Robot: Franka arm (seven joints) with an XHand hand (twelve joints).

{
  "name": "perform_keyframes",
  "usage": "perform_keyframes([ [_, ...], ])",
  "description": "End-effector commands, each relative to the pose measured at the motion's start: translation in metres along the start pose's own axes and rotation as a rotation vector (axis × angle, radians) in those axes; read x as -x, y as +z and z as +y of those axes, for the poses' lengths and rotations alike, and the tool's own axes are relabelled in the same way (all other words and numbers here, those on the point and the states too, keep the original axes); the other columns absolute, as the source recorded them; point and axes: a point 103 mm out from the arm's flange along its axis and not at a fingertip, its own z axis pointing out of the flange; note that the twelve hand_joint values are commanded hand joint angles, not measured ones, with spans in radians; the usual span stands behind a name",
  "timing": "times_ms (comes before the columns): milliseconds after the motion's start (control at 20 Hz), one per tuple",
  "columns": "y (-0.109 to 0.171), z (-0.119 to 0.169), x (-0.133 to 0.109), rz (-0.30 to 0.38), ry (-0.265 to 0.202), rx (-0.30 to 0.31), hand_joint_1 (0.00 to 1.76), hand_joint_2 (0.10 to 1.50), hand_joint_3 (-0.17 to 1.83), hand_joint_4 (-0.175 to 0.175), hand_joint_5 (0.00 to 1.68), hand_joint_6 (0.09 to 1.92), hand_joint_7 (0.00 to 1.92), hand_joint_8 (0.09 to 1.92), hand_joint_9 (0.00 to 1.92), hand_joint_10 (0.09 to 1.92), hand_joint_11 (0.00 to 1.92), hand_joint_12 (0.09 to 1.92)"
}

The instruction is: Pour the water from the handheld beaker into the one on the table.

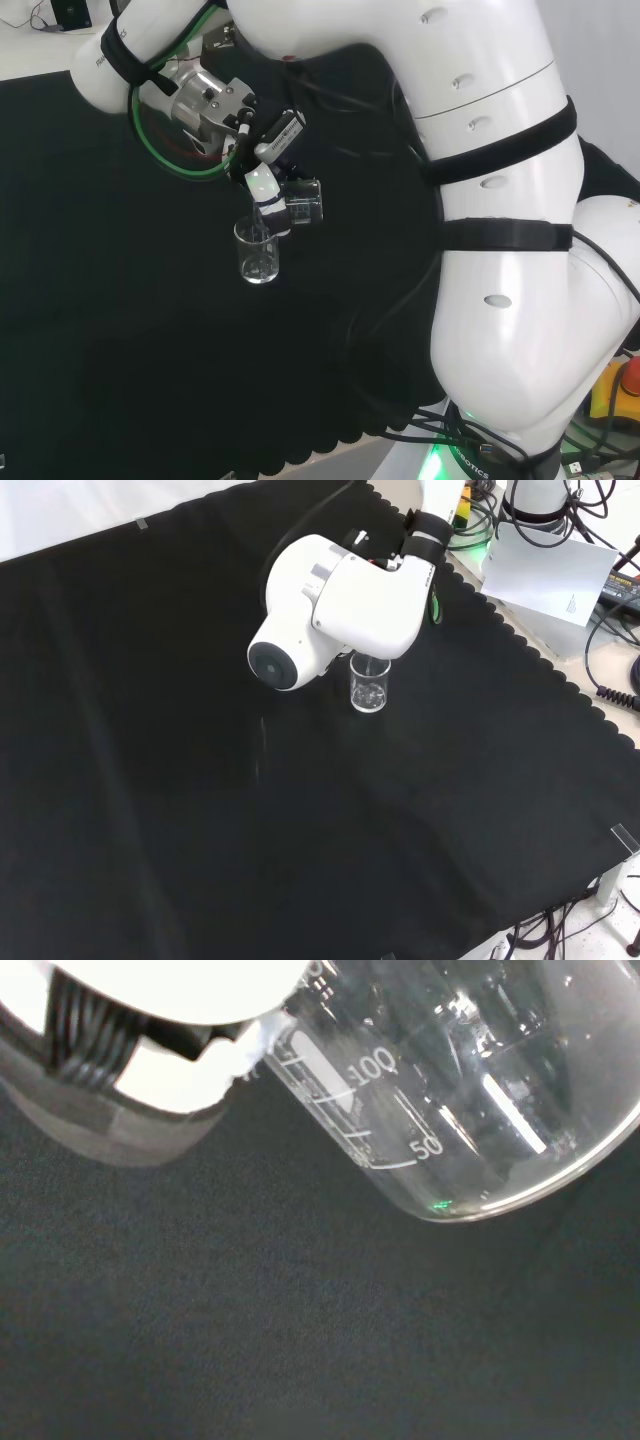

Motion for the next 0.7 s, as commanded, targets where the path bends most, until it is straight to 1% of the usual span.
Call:
perform_keyframes([
  [50,-0.0009,-0.0017,-0.0007,-0.007,0.018,-0.014,1.32,0.60,0.72,-0.175,1.32,0.58,1.37,0.57,1.86,0.11,1.52,0.53],
  [350,-0.0044,-0.0036,-0.0028,-0.016,0.028,-0.041,1.32,0.60,0.72,-0.175,1.32,0.58,1.37,0.57,1.86,0.10,1.52,0.53],
  [700,-0.0040,-0.0075,-0.0036,-0.009,0.034,-0.042,1.32,0.60,0.72,-0.175,1.32,0.58,1.37,0.57,1.86,0.10,1.52,0.53],
])
